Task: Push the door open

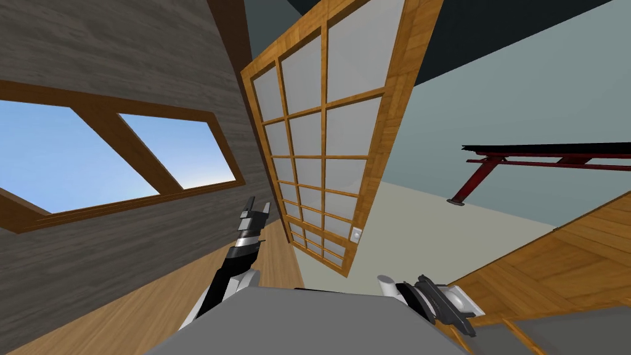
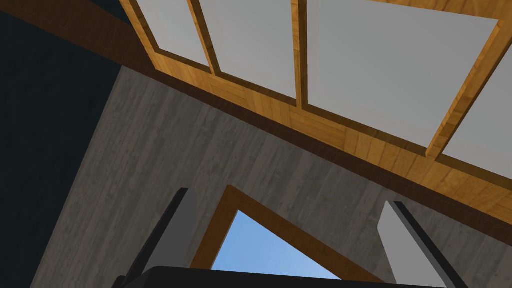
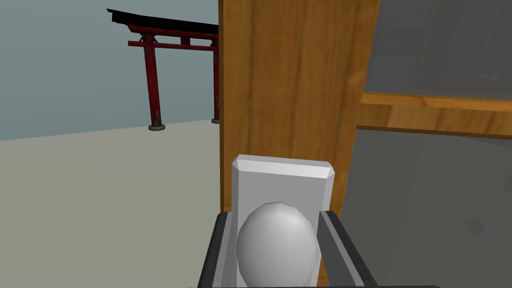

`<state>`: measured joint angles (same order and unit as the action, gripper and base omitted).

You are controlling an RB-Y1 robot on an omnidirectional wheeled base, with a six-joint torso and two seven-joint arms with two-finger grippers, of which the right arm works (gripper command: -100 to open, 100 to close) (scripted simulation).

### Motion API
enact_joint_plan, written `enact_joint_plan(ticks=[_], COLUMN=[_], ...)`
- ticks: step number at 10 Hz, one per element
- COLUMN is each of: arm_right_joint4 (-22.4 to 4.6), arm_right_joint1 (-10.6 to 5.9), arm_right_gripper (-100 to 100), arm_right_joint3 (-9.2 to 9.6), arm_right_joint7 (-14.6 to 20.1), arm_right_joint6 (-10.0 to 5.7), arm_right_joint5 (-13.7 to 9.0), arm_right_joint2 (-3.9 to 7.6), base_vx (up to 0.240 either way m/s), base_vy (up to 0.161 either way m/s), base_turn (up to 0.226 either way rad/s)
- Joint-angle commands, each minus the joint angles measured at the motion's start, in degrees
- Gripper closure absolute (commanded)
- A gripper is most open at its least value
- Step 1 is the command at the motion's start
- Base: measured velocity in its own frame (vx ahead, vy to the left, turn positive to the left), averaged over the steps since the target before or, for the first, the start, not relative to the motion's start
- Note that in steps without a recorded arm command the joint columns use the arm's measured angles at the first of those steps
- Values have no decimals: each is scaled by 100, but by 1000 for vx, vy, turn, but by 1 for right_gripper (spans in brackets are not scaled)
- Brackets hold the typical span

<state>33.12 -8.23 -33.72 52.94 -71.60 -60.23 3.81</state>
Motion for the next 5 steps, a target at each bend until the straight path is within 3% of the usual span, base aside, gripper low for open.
enact_joint_plan(ticks=[1,2,3,5], arm_right_joint4=[250,250,194,139], arm_right_joint1=[160,160,123,86], arm_right_gripper=[100,100,100,100], arm_right_joint3=[-154,-154,-357,-583], arm_right_joint7=[-164,-164,-142,-120], arm_right_joint6=[7,7,16,25], arm_right_joint5=[-34,-34,26,86], arm_right_joint2=[-17,-17,13,41], base_vx=[8,15,-5,-23], base_vy=[-27,-3,-19,-38], base_turn=[-21,-19,110,102])
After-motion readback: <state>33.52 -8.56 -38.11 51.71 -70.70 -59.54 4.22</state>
